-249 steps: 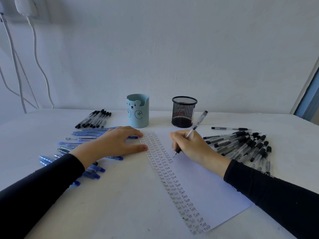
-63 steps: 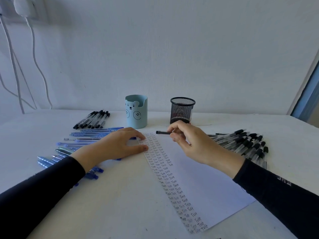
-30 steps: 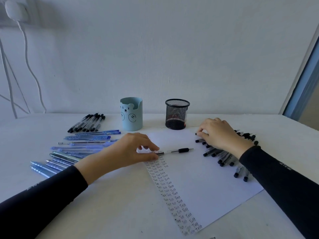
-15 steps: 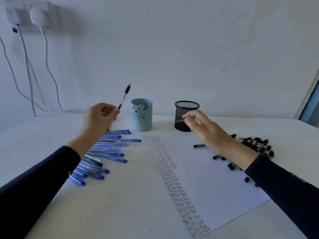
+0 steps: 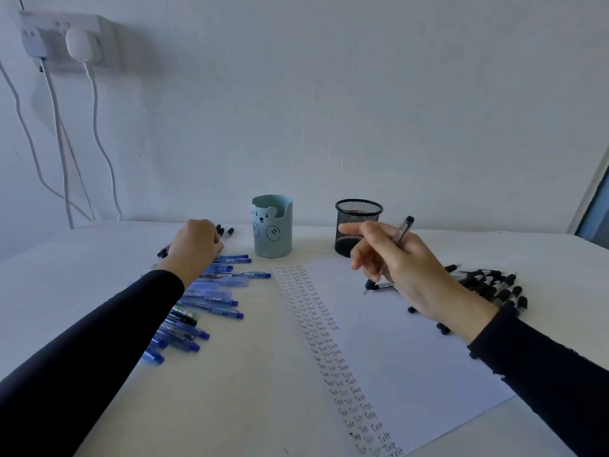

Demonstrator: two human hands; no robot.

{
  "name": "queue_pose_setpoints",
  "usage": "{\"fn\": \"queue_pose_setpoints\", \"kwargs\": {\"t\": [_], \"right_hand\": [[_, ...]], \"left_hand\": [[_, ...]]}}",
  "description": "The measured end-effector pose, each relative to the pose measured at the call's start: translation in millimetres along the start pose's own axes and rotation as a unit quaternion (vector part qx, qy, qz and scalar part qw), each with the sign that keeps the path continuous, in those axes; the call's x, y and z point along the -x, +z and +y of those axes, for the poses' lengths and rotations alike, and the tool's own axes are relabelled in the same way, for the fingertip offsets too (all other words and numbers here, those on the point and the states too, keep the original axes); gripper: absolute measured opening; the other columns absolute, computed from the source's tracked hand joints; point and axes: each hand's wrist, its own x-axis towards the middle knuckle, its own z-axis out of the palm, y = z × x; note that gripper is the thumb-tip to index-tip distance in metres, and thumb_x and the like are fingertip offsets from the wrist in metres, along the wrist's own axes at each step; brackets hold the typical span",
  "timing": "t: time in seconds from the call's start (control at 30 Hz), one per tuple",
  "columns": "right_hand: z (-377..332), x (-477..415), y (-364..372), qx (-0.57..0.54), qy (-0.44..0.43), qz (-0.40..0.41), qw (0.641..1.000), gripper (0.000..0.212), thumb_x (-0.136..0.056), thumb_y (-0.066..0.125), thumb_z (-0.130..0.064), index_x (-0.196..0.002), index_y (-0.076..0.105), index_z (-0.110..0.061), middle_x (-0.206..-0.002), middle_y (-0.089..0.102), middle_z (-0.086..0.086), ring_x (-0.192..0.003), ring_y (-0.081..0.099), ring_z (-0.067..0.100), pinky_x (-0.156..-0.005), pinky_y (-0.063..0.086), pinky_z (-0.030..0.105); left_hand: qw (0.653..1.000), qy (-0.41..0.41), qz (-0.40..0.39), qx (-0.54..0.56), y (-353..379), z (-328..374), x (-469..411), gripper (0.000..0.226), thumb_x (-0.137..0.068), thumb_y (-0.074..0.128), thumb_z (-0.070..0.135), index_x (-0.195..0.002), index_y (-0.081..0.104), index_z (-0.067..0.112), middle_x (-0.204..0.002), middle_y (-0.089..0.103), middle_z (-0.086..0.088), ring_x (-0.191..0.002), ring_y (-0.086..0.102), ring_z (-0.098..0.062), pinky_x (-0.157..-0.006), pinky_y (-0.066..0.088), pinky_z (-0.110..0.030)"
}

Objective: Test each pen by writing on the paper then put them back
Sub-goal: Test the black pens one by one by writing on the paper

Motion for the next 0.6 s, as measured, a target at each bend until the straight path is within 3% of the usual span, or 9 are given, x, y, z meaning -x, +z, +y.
{"fn": "queue_pose_setpoints", "kwargs": {"t": [0.07, 0.13, 0.23, 0.3, 0.37, 0.47, 0.53, 0.6], "right_hand": [[1, -2, 2, -0.063, 0.052, -0.016, 0.997, 0.05, -0.1, 0.033, -0.046, -0.118, 0.064, -0.011, -0.08, 0.069, 0.014, -0.074, 0.064, 0.025, -0.068, 0.053, 0.03], [3, -2, 3, -0.038, 0.101, -0.007, 0.994, 0.059, -0.103, 0.023, -0.049, -0.113, 0.065, -0.009, -0.066, 0.066, 0.016, -0.061, 0.061, 0.026, -0.058, 0.051, 0.031], [10, 1, 5, -0.013, 0.104, 0.008, 0.994, 0.044, -0.105, 0.035, -0.035, -0.116, 0.066, -0.006, -0.071, 0.071, 0.014, -0.061, 0.063, 0.023, -0.058, 0.053, 0.03], [14, 3, 7, -0.025, 0.092, 0.003, 0.995, 0.032, -0.104, 0.042, -0.024, -0.118, 0.066, -0.009, -0.089, 0.075, 0.015, -0.079, 0.07, 0.025, -0.073, 0.059, 0.031], [16, 4, 8, -0.007, 0.073, -0.007, 0.997, 0.024, -0.101, 0.049, -0.02, -0.11, 0.07, -0.012, -0.095, 0.075, 0.014, -0.086, 0.071, 0.025, -0.078, 0.059, 0.031], [19, 6, 11, 0.045, 0.05, -0.032, 0.997, 0.008, -0.09, 0.068, -0.02, -0.088, 0.072, -0.014, -0.078, 0.072, 0.006, -0.068, 0.061, 0.016, -0.062, 0.052, 0.024], [23, 7, 12, 0.052, 0.046, -0.023, 0.997, 0.01, -0.09, 0.069, -0.015, -0.08, 0.068, -0.018, -0.067, 0.066, 0.001, -0.061, 0.052, 0.014, -0.056, 0.044, 0.021], [25, 8, 14, 0.049, 0.057, -0.028, 0.997, 0.011, -0.096, 0.06, -0.014, -0.089, 0.069, -0.016, -0.07, 0.069, 0.001, -0.062, 0.054, 0.013, -0.057, 0.045, 0.022]], "left_hand": [[1.0, -0.003, 0.002, -0.022, 2, -1, -1, 0.023, -0.089, 0.063, 0.015, -0.072, 0.068, 0.0, -0.065, 0.06, -0.011, -0.057, 0.052, -0.025, -0.052, 0.039, -0.027], [0.999, 0.0, 0.007, -0.033, 4, -3, -2, 0.031, -0.089, 0.062, 0.017, -0.061, 0.06, 0.003, -0.058, 0.053, -0.008, -0.052, 0.049, -0.023, -0.046, 0.034, -0.026], [0.999, 0.002, 0.009, -0.034, 3, -7, -1, 0.034, -0.091, 0.059, 0.02, -0.061, 0.059, 0.004, -0.063, 0.051, -0.008, -0.054, 0.048, -0.024, -0.047, 0.033, -0.026], [0.999, 0.021, 0.029, -0.023, 0, -4, 3, 0.028, -0.093, 0.055, 0.023, -0.076, 0.066, 0.004, -0.081, 0.056, -0.009, -0.067, 0.053, -0.027, -0.055, 0.038, -0.028], [0.997, 0.071, 0.035, 0.0, -5, 5, 15, 0.021, -0.094, 0.052, 0.027, -0.085, 0.066, 0.013, -0.094, 0.054, -0.004, -0.077, 0.055, -0.024, -0.062, 0.041, -0.03], [0.983, 0.177, 0.005, 0.046, -6, 20, 38, 0.017, -0.093, 0.055, 0.036, -0.098, 0.069, 0.027, -0.101, 0.055, 0.006, -0.085, 0.056, -0.014, -0.072, 0.049, -0.033], [0.966, 0.236, -0.05, 0.092, -3, 30, 54, 0.031, -0.089, 0.052, 0.052, -0.105, 0.068, 0.031, -0.106, 0.057, 0.01, -0.093, 0.056, -0.009, -0.085, 0.051, -0.033], [0.955, 0.26, -0.104, 0.097, -1, 39, 65, 0.053, -0.08, 0.041, 0.074, -0.11, 0.064, 0.036, -0.115, 0.058, 0.013, -0.104, 0.053, -0.007, -0.096, 0.046, -0.034]]}}
